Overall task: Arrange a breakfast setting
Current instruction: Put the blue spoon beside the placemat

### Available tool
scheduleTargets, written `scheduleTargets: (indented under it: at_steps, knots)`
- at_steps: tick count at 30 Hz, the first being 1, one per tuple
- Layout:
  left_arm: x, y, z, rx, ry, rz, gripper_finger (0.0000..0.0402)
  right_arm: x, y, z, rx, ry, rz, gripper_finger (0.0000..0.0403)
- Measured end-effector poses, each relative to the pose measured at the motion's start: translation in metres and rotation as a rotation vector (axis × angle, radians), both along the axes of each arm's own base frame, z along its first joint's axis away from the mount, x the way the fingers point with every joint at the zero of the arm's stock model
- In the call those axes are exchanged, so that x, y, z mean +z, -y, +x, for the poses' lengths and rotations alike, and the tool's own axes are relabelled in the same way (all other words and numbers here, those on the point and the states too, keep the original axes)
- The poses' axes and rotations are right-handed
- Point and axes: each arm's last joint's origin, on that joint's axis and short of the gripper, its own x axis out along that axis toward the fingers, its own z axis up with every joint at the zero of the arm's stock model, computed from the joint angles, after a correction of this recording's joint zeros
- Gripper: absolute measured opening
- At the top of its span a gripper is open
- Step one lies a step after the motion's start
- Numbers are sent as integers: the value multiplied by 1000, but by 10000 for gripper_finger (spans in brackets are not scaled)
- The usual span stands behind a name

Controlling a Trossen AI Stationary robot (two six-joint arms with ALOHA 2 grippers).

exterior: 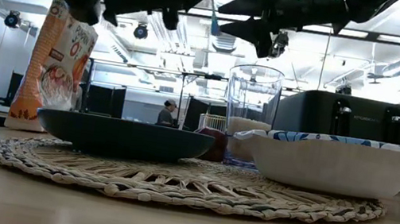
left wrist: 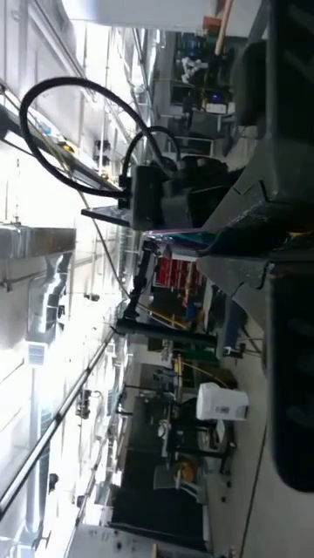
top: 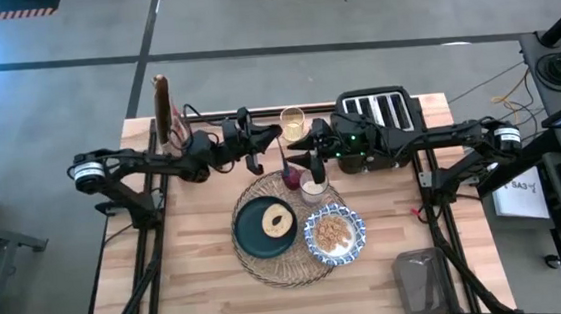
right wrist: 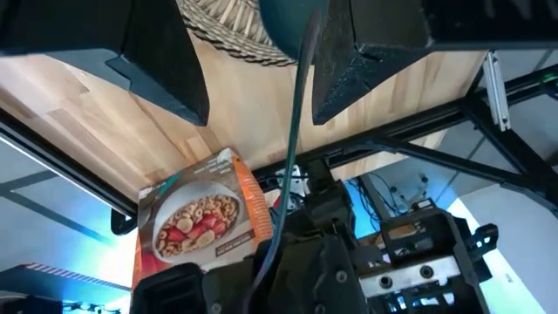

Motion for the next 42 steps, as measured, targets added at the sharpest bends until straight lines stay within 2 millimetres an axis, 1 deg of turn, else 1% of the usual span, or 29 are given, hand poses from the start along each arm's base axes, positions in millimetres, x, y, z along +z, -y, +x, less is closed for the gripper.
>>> scheduleTargets:
  at_steps: [4, 7, 10, 13, 18, 26, 27, 31, 34, 42]
  knots:
    - [5, -2, 11, -10, 11, 7, 2, 0, 0, 0, 0, -1, 4, 194]
    - [3, -4, 16, -20, 5, 1, 2, 2, 0, 0, -2, 1, 14, 190]
    - [5, -5, 20, -29, 15, 6, 2, 4, 0, 1, -2, 6, 12, 182]
    - [3, -5, 24, -32, 8, 4, 2, 5, 0, 1, -2, 9, 12, 168]
    - [4, -5, 24, -32, 18, 8, 2, 5, 0, 1, -3, 8, 14, 123]
    - [4, -6, 23, -29, 25, 11, 2, 6, 0, 1, 12, 9, 12, 20]
    - [4, -6, 23, -30, 24, 11, 2, 6, 0, 1, 19, 8, 17, 15]
    - [4, -5, 23, -45, 23, 20, 6, 5, -1, 1, 30, 7, 27, 10]
    - [4, -4, 23, -72, 22, 26, 16, 5, -1, 1, 29, 4, 34, 9]
    - [3, -3, 23, -99, 7, 23, 69, 5, -1, 1, 23, 1, 65, 8]
